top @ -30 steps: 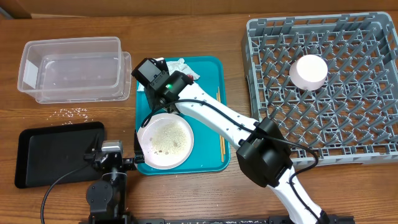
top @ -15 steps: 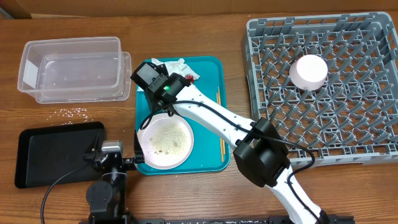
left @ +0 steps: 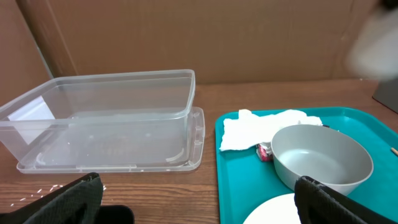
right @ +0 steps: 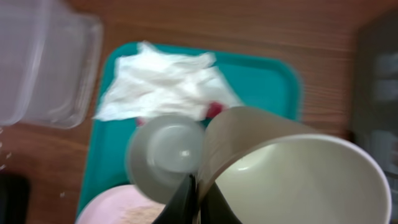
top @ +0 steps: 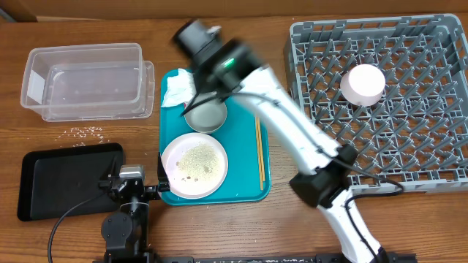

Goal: Sort waste into correct bins and load items into the dishwasher
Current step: 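Carry the white cup over the dish rack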

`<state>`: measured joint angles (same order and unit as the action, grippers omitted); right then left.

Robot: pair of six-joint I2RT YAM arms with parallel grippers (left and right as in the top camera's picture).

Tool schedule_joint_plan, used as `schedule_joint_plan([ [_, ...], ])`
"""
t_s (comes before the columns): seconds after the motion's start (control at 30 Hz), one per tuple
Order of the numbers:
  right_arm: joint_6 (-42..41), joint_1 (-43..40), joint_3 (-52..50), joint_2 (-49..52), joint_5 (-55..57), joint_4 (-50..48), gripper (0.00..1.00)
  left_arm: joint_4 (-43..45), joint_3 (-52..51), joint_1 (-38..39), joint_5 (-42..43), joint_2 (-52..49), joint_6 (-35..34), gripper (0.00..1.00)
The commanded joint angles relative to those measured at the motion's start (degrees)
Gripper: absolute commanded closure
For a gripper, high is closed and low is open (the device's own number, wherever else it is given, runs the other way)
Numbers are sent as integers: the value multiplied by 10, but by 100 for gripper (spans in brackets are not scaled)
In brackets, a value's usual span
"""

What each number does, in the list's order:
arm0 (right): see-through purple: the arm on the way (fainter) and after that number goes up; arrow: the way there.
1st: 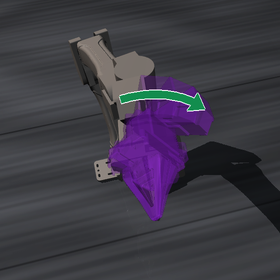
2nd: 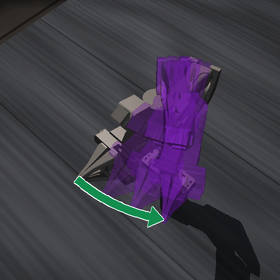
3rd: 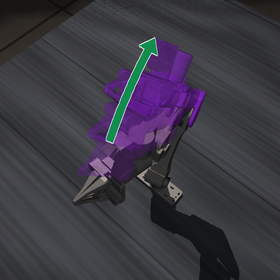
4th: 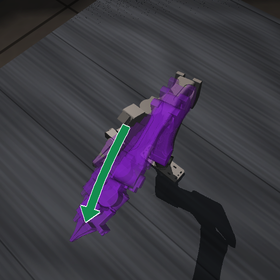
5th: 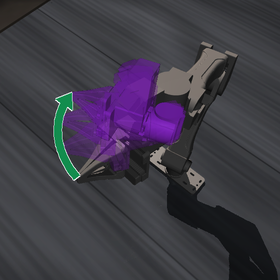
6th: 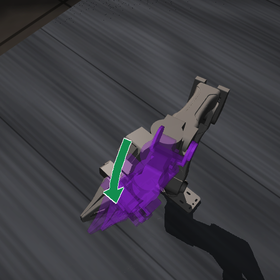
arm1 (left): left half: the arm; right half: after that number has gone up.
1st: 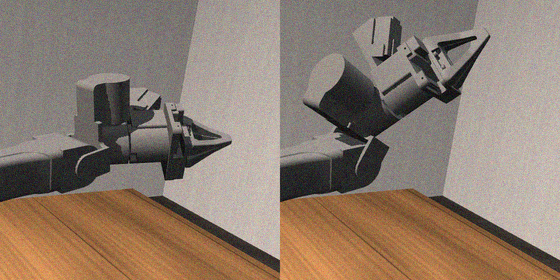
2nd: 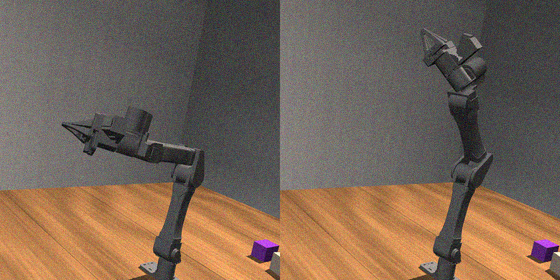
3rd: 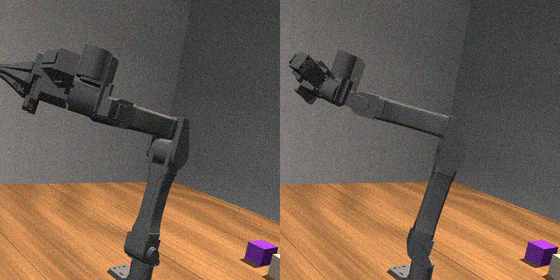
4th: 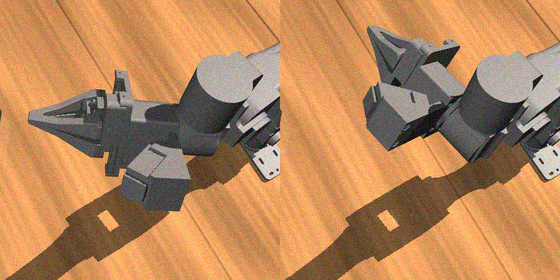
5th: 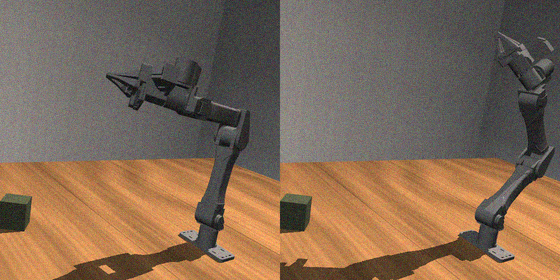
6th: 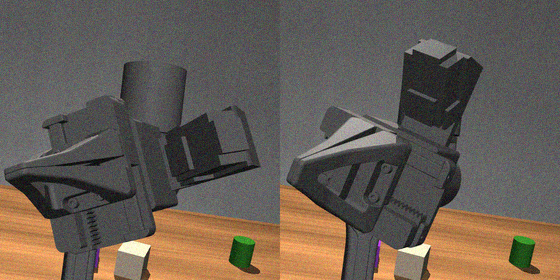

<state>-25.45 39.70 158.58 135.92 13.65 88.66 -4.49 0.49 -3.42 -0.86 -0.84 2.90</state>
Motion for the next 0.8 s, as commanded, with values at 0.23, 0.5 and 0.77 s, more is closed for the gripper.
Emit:
schedule_joint_plan([
  [0.23, 62, -289, 129, -35, -223, 84, 96, 1, -2, -3, 7, 6, -7, 0],
  [0.5, 146, -473, 92, -35, -641, 84, 96, 1, -2, -3, 7, 6, -7, 0],
  [0.77, 152, -501, -19, -84, -582, 84, 96, 1, -2, -3, 7, 6, -7, 0],
])
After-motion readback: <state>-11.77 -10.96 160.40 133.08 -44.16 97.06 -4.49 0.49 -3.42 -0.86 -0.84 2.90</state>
